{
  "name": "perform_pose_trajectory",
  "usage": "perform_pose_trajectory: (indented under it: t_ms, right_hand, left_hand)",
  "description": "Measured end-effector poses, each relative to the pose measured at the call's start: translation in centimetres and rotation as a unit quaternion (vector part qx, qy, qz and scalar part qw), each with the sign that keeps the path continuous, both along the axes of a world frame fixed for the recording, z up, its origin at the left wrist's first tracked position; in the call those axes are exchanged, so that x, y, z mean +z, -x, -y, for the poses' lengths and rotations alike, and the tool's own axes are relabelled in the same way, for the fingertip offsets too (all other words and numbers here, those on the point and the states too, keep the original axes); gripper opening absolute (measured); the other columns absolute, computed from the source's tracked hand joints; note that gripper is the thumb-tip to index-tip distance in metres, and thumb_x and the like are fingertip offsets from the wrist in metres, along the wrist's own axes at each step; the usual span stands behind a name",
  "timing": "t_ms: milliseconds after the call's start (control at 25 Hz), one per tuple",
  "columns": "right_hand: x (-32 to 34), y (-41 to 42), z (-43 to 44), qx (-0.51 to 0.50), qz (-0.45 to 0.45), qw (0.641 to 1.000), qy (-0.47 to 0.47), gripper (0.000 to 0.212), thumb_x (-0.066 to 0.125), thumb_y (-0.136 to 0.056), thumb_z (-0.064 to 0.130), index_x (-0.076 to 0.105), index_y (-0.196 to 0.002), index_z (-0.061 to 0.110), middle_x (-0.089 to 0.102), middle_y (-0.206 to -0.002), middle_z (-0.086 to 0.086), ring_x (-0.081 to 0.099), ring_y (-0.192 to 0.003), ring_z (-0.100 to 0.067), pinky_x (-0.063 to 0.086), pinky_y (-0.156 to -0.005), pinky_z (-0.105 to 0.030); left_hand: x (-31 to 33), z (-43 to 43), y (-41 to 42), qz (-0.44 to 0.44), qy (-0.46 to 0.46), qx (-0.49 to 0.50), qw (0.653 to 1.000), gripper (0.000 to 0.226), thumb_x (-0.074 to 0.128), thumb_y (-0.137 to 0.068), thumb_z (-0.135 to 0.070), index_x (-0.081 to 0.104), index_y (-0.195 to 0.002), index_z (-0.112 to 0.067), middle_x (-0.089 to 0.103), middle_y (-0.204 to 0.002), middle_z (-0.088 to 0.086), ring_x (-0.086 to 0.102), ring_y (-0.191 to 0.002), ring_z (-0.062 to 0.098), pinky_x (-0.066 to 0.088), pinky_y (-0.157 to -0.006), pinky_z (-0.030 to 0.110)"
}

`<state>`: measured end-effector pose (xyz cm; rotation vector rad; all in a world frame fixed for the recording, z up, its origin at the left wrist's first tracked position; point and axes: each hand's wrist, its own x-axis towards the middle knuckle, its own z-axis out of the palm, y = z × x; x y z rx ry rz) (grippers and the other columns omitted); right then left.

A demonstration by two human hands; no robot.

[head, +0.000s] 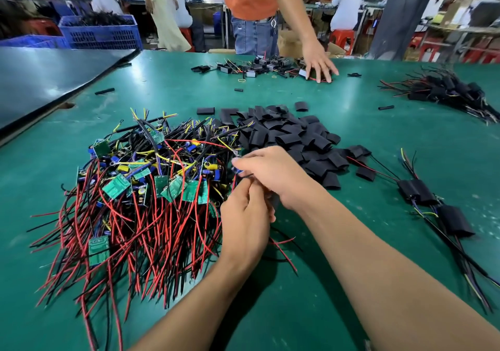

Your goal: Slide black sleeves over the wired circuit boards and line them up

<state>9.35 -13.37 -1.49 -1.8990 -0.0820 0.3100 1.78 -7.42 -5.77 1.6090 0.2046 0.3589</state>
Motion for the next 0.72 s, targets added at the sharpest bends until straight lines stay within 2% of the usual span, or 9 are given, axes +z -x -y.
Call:
perform_pose_trajectory:
  t_ms: [120,200,280,400,480,600,720]
  right_hand:
    - [0.9,-0.2,1.8,-0.057,0.059,0.997,-0.007,0.019,0.071,-0.086,0.026,0.075,-0.08,0.008,0.067,-0.065,0.0,0.055,-0.055,-0.014,0.045,-0.057,-0.03]
    - [2.1,-0.4,3.3,-0.086,0.075,0.992,-0.047,0.015,0.068,-0.09,0.023,0.074,-0.085,0.009,0.066,-0.065,0.001,0.052,-0.052,-0.01,0.044,-0.051,-0.025]
    - [3.2,-0.5,4.9,-0.089,0.056,0.99,-0.098,0.012,0.065,-0.094,0.02,0.073,-0.091,0.011,0.065,-0.066,0.002,0.049,-0.051,-0.01,0.042,-0.048,-0.022]
    - [4.1,-0.3,7.1,-0.071,-0.005,0.972,-0.222,0.014,0.059,-0.097,0.018,0.069,-0.098,0.008,0.06,-0.066,0.0,0.045,-0.051,-0.01,0.04,-0.048,-0.021]
    - [4.1,0.0,8.5,-0.038,-0.041,0.941,-0.334,0.014,0.056,-0.097,0.017,0.066,-0.099,0.007,0.056,-0.07,-0.002,0.043,-0.051,-0.01,0.04,-0.048,-0.022]
    - [2.9,0.7,10.3,0.032,-0.077,0.91,-0.405,0.022,0.055,-0.094,0.019,0.065,-0.107,0.005,0.052,-0.072,-0.002,0.041,-0.054,-0.011,0.04,-0.049,-0.022]
    - [0.1,1.9,11.7,0.099,-0.121,0.911,-0.382,0.027,0.061,-0.085,0.022,0.072,-0.104,0.005,0.051,-0.07,-0.001,0.041,-0.055,-0.011,0.037,-0.05,-0.023]
  left_hand:
    - [0.2,-0.3,-0.1,0.017,0.009,-0.016,1.0,0.033,0.046,-0.099,-0.016,0.056,-0.069,-0.008,0.061,-0.057,0.009,0.053,-0.054,0.02,0.042,-0.058,0.037]
    - [0.4,-0.2,0.4,0.056,-0.03,-0.04,0.997,0.034,0.051,-0.097,-0.022,0.055,-0.067,-0.005,0.059,-0.056,0.009,0.052,-0.05,0.02,0.04,-0.053,0.031]
    - [0.6,0.4,1.0,0.088,-0.038,-0.059,0.994,0.039,0.052,-0.093,-0.03,0.053,-0.066,-0.002,0.056,-0.053,0.01,0.048,-0.044,0.023,0.038,-0.047,0.03]
    - [0.3,0.8,1.0,0.088,-0.072,-0.069,0.991,0.035,0.055,-0.092,-0.032,0.057,-0.067,-0.007,0.059,-0.057,0.012,0.053,-0.049,0.032,0.045,-0.051,0.04]
    - [0.0,0.5,0.6,0.057,-0.098,-0.075,0.991,0.024,0.06,-0.094,-0.025,0.064,-0.073,-0.014,0.063,-0.063,0.011,0.059,-0.056,0.03,0.048,-0.056,0.037]
    - [0.0,0.0,0.3,0.016,-0.052,-0.082,0.995,0.013,0.061,-0.096,-0.018,0.07,-0.086,-0.02,0.069,-0.072,0.006,0.061,-0.056,0.02,0.048,-0.056,0.028]
    - [0.4,-0.3,0.2,-0.006,0.054,-0.12,0.991,0.013,0.057,-0.099,-0.017,0.07,-0.097,-0.018,0.073,-0.081,0.006,0.066,-0.062,0.019,0.049,-0.056,0.024]
